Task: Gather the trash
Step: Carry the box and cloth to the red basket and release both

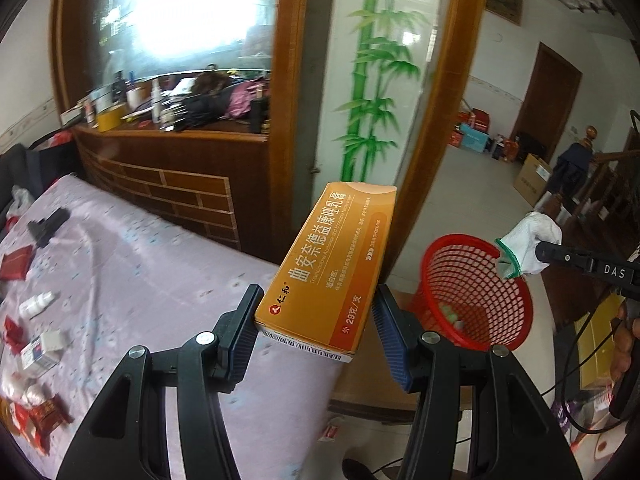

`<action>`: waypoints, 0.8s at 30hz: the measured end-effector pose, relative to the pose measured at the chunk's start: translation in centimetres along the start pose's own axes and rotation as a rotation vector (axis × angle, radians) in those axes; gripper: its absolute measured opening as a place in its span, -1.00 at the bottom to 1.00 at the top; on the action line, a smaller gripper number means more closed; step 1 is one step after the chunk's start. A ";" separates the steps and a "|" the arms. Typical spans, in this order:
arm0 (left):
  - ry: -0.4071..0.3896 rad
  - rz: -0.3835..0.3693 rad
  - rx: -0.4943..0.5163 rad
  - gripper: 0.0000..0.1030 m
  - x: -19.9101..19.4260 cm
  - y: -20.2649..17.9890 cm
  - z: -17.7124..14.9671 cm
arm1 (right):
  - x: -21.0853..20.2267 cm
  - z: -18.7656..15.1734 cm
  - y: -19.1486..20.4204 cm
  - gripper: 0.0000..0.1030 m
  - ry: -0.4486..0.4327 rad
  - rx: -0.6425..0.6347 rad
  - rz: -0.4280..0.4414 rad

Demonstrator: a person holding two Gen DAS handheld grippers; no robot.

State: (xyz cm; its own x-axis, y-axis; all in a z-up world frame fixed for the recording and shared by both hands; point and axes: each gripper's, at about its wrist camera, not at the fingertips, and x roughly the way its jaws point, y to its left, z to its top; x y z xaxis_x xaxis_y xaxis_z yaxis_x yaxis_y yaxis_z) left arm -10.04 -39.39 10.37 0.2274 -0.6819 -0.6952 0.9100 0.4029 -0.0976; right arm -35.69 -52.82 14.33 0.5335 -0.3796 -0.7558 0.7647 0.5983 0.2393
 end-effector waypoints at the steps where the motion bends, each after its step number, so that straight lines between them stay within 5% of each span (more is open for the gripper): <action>1: -0.001 -0.009 0.008 0.06 0.2 -0.6 0.2 | -0.2 0.0 -0.5 -0.77 -0.005 0.009 -0.010; 24: 0.088 -0.157 0.143 0.06 6.4 -12.6 1.5 | -2.9 -1.6 -9.9 -0.74 0.001 0.137 -0.104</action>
State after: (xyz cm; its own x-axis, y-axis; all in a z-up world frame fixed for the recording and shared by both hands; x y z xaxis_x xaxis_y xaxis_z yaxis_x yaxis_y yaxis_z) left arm -19.50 -49.71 8.23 0.0537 -0.6709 -0.7396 0.9732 0.2011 -0.1116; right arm -45.38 -56.54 13.22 0.4486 -0.4336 -0.7815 0.8579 0.4541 0.2405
